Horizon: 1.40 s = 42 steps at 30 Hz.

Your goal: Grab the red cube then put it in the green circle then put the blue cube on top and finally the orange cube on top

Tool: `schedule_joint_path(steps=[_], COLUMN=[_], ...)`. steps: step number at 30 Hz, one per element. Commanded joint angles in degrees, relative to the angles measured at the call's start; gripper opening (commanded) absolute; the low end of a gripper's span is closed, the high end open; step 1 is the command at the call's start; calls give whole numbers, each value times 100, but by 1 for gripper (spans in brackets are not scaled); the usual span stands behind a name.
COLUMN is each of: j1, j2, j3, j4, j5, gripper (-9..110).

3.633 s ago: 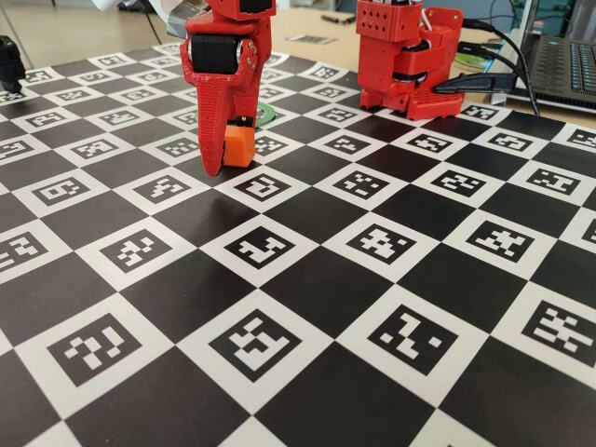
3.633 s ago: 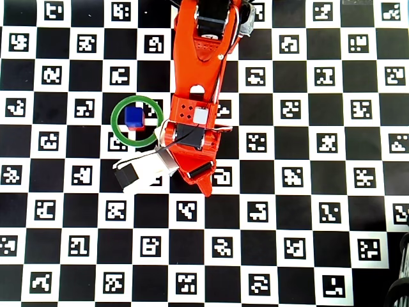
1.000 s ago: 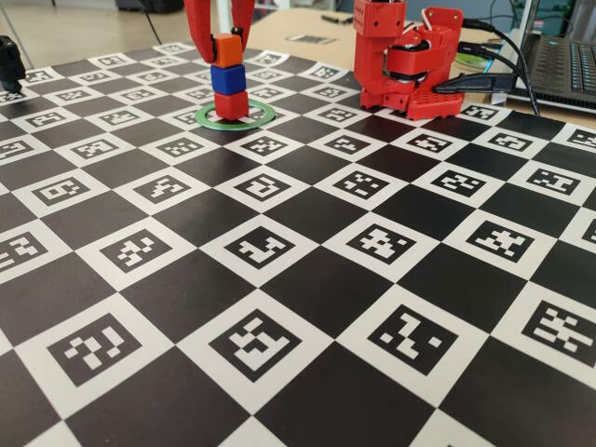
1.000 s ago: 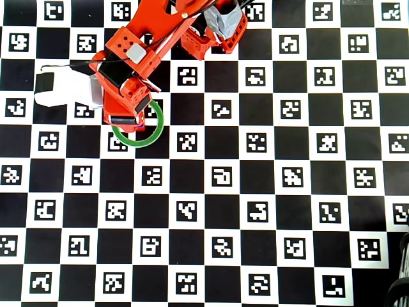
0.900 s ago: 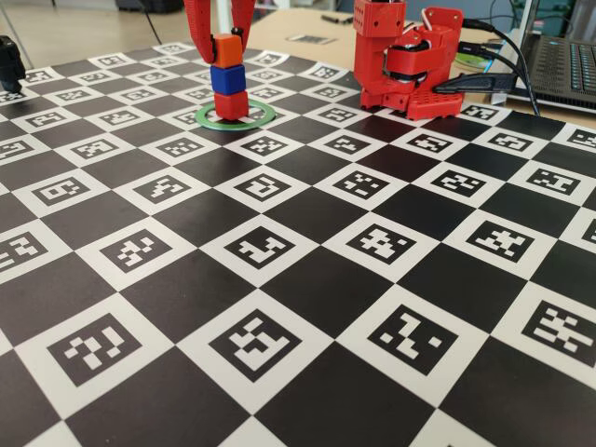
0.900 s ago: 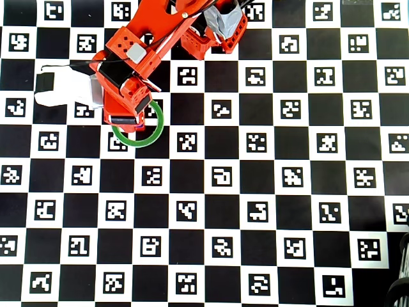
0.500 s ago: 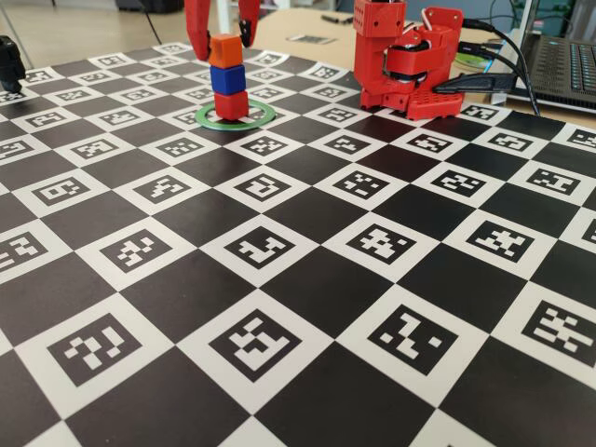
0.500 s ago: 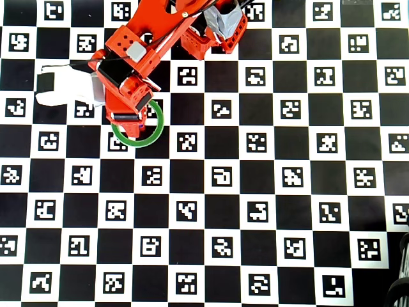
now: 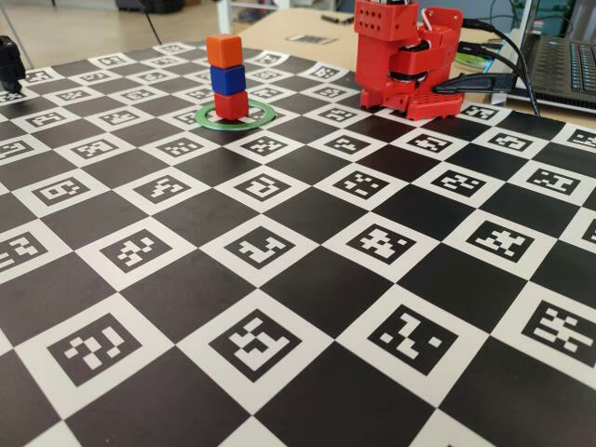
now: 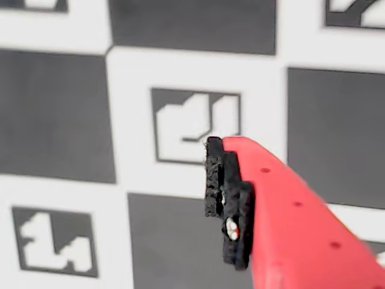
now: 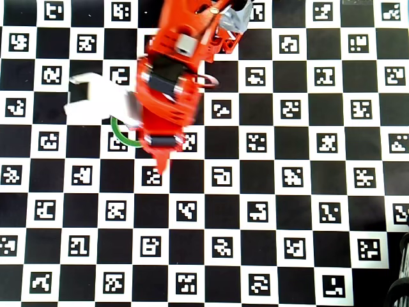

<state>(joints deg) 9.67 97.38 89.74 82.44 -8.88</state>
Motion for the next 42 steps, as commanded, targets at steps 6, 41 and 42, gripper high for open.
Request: schedule_joint_path(steps=[6, 41, 42], j1=[-1239, -1204, -1187], j2=[791, 8561, 8666], j3=[2241, 9176, 9176], j4=[-2900, -2197, -2048], j5=[26, -6126, -6082], gripper=[18, -6, -6])
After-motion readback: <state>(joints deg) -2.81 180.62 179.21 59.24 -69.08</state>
